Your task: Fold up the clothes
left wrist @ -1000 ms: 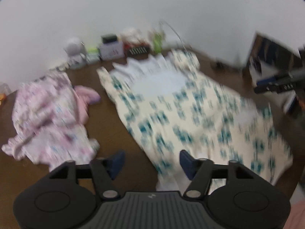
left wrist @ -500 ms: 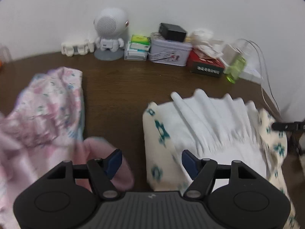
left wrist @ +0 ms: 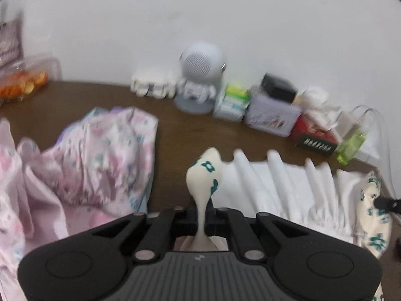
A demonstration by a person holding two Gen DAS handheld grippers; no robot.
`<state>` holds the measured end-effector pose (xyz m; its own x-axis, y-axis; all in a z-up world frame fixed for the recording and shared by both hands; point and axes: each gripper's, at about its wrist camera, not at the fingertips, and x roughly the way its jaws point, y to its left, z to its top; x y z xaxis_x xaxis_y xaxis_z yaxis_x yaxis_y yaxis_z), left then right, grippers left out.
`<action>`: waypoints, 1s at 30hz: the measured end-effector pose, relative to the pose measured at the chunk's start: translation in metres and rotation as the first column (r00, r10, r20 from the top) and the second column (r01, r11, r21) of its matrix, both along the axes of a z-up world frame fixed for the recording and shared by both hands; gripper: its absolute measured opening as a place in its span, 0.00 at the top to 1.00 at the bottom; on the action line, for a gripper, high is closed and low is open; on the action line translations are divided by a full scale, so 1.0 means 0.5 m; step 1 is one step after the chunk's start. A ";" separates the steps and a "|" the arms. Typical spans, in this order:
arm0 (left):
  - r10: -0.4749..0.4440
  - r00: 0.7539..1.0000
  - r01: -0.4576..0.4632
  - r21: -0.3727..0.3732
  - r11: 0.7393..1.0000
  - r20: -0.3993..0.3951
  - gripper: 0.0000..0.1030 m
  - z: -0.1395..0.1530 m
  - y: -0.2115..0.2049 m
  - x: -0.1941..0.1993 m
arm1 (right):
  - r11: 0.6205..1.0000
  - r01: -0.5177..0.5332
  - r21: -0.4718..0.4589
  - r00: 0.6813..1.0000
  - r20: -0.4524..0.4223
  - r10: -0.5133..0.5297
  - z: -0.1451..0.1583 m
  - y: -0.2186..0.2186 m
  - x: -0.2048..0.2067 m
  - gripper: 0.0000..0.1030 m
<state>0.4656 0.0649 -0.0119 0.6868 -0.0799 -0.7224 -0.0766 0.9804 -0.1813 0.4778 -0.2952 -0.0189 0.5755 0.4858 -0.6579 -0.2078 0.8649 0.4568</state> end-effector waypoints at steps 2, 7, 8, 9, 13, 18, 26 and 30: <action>0.052 0.999 -0.053 -0.054 0.997 -0.012 0.86 -0.012 0.013 0.007 | 0.999 0.046 -0.023 0.999 -0.023 -0.047 -0.023 -0.007 0.011 0.55; 0.080 0.997 -0.078 -0.132 0.988 0.014 0.52 -0.002 0.043 0.004 | 0.996 0.062 0.057 0.997 0.050 -0.065 -0.003 -0.035 -0.026 0.39; 0.066 0.998 -0.063 -0.131 0.989 0.015 0.51 0.004 0.048 0.001 | 0.998 0.044 0.045 0.997 0.062 -0.047 0.005 -0.034 -0.037 0.38; 0.041 0.999 -0.039 -0.124 0.991 0.012 0.51 0.009 0.050 -0.001 | 0.999 0.021 0.034 0.997 0.067 -0.023 0.013 -0.032 -0.049 0.38; -0.053 0.998 0.051 -0.081 0.995 -0.018 0.88 0.009 0.029 0.005 | 0.996 -0.086 -0.013 0.995 0.056 0.087 0.028 0.003 -0.063 0.39; -0.071 0.997 0.072 -0.013 0.997 0.033 0.94 0.000 -0.007 0.009 | 0.979 -0.033 -0.202 0.999 0.023 0.038 0.009 0.044 -0.043 0.97; -0.190 0.954 0.147 0.189 0.971 0.231 0.54 0.093 -0.014 -0.138 | 0.989 -0.020 -0.144 0.996 0.087 0.033 0.030 0.005 -0.086 0.49; -0.356 0.926 0.320 0.233 0.918 0.127 0.72 0.078 -0.047 -0.214 | 0.975 -0.092 -0.203 0.984 0.130 0.120 0.049 0.021 -0.172 0.49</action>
<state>0.3586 0.0415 0.0270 0.7548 -0.1910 -0.6275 0.2795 0.9591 0.0443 0.3916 -0.2848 0.0057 0.6215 0.4190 -0.6619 -0.3530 0.9041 0.2409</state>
